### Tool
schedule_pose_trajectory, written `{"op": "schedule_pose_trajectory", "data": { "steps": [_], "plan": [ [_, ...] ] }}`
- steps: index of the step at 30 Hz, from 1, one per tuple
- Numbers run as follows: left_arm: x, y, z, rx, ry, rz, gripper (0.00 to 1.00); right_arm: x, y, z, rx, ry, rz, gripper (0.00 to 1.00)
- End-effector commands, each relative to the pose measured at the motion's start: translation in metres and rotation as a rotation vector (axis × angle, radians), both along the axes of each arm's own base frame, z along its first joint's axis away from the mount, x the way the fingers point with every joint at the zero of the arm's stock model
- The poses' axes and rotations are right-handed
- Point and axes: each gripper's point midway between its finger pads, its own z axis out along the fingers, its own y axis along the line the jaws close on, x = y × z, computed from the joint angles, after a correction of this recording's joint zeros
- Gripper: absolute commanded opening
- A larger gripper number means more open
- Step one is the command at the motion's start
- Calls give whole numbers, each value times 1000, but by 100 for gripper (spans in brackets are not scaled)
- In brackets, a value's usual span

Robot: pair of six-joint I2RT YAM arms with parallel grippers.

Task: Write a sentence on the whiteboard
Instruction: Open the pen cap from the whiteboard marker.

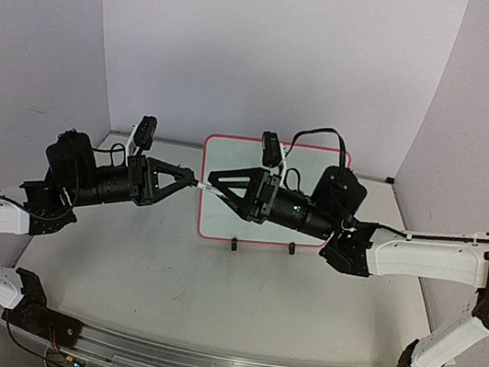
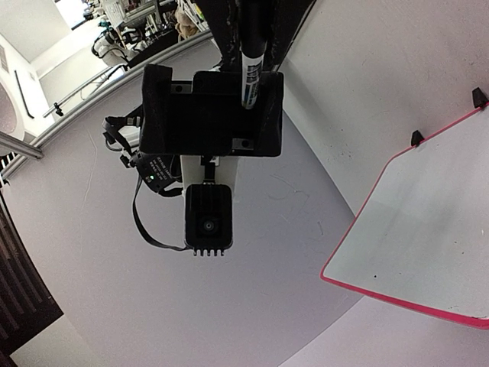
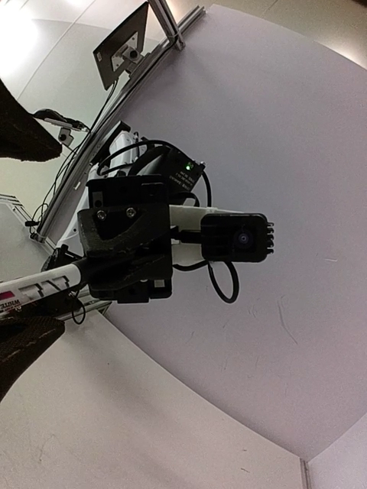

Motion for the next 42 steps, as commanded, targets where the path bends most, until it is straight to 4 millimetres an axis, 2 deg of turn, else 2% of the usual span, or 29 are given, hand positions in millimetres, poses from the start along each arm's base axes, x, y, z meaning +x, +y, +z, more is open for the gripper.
{"op": "schedule_pose_trajectory", "data": {
  "steps": [1, 10, 15, 32, 42],
  "plan": [
    [0, 5, 27, -48, -68, 26, 0, -9, 0, 19, 38, -45, 20, 65],
    [6, 8, 27, -90, -66, 63, 0, -12, 3, 16, 31, -44, 39, 67],
    [8, 1, 27, -106, -56, 37, 0, -12, 4, 15, 28, -41, 39, 67],
    [-2, 8, 14, -51, -38, 29, 0, -7, -1, 11, 23, -27, -5, 67],
    [0, 3, 6, -30, -19, 15, 0, -7, 0, 12, 23, -27, -1, 65]
  ]
}}
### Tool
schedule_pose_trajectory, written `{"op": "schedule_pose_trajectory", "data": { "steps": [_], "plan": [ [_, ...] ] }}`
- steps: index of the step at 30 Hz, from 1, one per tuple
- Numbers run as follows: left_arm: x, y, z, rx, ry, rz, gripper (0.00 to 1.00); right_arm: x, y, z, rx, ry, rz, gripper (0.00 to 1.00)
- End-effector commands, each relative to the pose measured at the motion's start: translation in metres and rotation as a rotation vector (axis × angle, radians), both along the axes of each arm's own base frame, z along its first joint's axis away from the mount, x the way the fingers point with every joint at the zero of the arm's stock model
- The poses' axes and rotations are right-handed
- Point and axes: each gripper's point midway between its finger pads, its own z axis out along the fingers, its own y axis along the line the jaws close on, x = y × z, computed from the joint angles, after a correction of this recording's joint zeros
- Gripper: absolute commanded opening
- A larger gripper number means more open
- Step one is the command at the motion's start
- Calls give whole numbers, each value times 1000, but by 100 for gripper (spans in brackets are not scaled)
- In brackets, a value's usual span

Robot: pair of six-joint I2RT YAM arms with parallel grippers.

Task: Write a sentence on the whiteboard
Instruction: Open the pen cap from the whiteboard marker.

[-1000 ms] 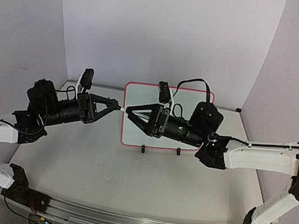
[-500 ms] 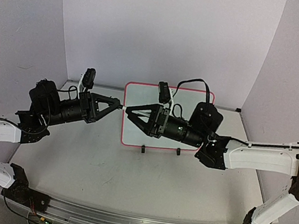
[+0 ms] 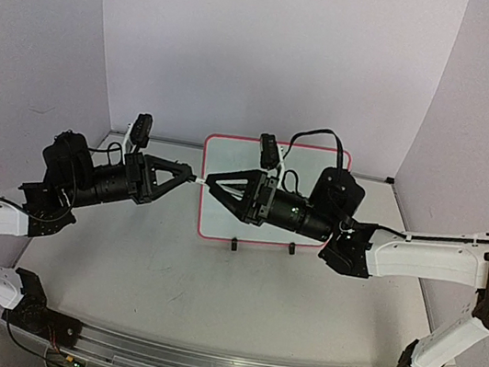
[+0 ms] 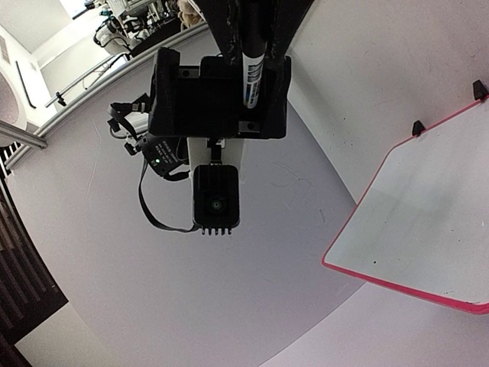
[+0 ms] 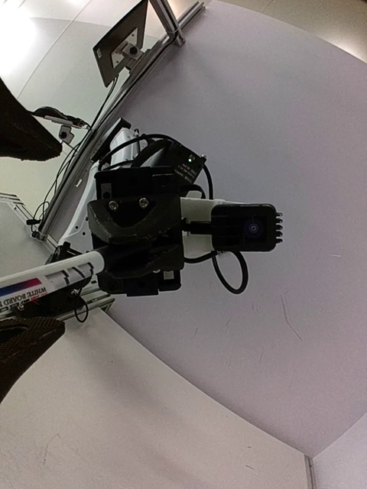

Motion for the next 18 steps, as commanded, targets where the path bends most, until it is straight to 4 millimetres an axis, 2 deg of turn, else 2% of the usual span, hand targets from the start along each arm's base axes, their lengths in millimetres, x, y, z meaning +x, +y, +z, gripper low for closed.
{"op": "schedule_pose_trajectory", "data": {
  "steps": [1, 9, 18],
  "plan": [
    [-2, -1, 0, 6, -19, -14, 0, -5, -2, 15, 36, -33, 5, 65],
    [-1, -5, -7, 23, 0, -22, 0, -5, -2, 13, 28, -30, 5, 59],
    [1, -8, -12, 35, 14, -31, 0, -4, -3, 13, 21, -30, -3, 38]
  ]
}}
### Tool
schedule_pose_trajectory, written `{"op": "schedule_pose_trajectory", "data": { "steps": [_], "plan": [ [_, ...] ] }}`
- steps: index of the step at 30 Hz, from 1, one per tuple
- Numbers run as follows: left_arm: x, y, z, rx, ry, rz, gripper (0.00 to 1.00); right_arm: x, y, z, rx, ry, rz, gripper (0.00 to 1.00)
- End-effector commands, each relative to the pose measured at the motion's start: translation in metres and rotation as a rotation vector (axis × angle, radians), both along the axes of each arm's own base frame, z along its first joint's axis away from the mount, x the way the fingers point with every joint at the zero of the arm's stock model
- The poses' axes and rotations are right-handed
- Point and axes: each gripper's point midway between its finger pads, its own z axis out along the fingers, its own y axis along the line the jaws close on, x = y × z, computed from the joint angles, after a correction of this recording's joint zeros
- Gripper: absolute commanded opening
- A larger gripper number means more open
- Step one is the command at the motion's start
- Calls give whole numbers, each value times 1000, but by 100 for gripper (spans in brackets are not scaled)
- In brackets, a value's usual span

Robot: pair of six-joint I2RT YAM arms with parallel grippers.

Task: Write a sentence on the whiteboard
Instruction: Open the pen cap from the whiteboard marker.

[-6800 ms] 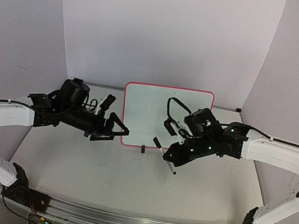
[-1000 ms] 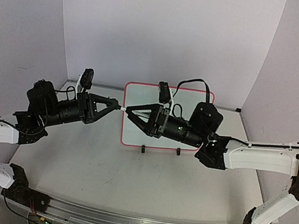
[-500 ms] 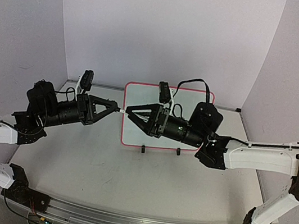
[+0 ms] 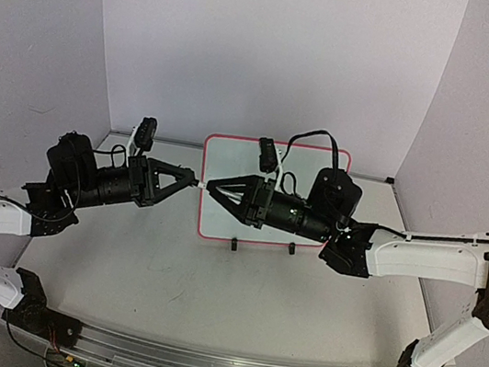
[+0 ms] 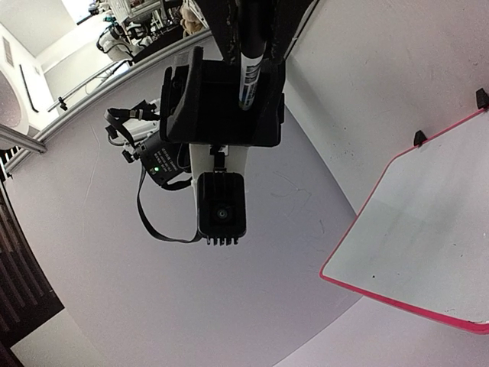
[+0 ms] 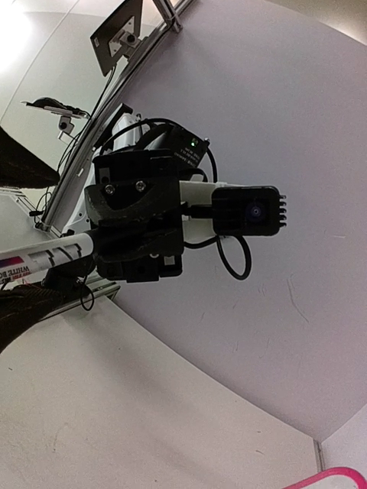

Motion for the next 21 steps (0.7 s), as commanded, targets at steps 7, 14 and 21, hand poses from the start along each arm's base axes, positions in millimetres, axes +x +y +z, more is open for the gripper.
{"op": "schedule_pose_trajectory", "data": {
  "steps": [7, 14, 21],
  "plan": [
    [2, -4, -4, 17, -3, -8, 0, -7, -4, 24, 62, -51, 3, 25],
    [2, -4, -6, 19, 4, -9, 0, -4, -7, 22, 67, -43, -18, 10],
    [3, 1, -8, 3, 22, 17, 0, -2, -11, 20, 90, -25, -38, 0]
  ]
}}
